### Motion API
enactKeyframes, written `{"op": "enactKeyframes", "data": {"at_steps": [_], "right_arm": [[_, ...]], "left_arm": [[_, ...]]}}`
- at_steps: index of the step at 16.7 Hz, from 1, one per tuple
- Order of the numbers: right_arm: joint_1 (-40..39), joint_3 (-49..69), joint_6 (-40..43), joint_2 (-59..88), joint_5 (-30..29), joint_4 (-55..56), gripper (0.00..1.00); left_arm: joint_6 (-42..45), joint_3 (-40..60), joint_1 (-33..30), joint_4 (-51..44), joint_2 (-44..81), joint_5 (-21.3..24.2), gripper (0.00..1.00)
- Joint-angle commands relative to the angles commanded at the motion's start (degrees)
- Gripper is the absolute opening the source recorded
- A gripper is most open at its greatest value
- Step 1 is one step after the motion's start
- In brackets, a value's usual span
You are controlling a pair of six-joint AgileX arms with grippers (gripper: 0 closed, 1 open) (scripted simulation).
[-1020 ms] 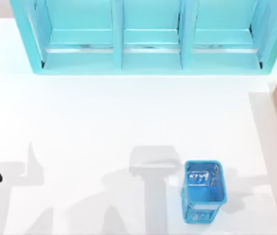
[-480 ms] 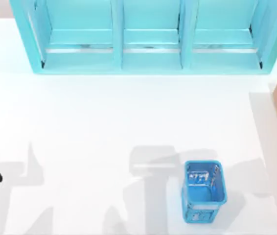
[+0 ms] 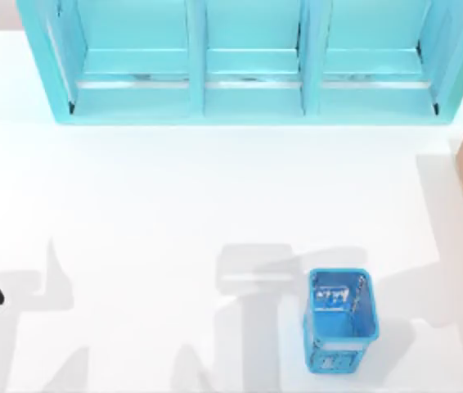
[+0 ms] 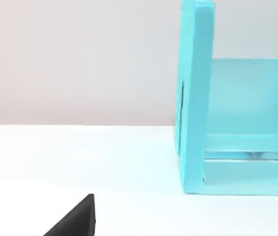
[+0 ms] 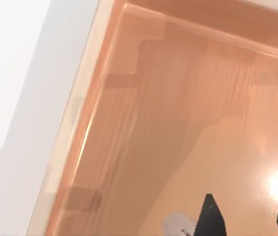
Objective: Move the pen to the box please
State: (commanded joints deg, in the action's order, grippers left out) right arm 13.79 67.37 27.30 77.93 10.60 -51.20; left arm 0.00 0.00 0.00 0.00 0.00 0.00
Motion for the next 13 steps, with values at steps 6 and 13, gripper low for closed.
{"op": "enactKeyframes", "data": {"at_steps": [6,13], "right_arm": [[0.0,0.0,0.0,0.0,0.0,0.0,0.68],[0.0,0.0,0.0,0.0,0.0,0.0,1.00]], "left_arm": [[0.0,0.0,0.0,0.0,0.0,0.0,1.00],[0.0,0.0,0.0,0.0,0.0,0.0,1.00]]}}
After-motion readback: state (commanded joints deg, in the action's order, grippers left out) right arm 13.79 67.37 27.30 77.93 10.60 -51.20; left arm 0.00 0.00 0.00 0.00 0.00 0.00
